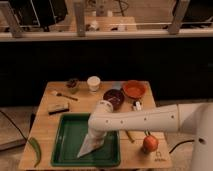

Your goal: Place towel in table surface

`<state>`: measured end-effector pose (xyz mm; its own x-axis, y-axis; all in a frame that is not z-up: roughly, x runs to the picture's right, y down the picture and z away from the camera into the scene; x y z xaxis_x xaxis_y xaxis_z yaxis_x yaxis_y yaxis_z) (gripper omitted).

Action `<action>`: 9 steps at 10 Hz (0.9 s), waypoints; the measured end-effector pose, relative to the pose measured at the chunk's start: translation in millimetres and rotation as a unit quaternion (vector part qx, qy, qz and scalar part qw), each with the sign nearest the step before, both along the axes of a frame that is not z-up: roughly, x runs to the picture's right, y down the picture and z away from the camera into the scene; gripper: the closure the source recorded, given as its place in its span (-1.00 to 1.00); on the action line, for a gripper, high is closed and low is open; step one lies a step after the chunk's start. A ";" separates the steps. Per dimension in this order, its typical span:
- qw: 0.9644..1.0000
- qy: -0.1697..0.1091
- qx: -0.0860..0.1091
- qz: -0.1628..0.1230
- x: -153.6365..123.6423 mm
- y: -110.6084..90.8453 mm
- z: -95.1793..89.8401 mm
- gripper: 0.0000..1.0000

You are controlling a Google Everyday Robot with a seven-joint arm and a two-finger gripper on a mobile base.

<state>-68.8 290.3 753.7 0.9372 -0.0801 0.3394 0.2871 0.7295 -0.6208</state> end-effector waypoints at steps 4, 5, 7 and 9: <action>0.998 -0.037 -0.020 -0.036 -19.6 17.8 -7.2 -0.60; 0.998 -0.046 -0.029 -0.039 -22.0 24.1 -5.5 -0.60; 0.998 -0.049 -0.033 -0.036 -21.1 30.4 -0.4 -0.60; 0.999 -0.032 -0.002 -0.027 -9.5 33.3 8.7 -0.60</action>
<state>-78.4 323.6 762.3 0.9080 -0.1285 0.3987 0.3652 0.7091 -0.6032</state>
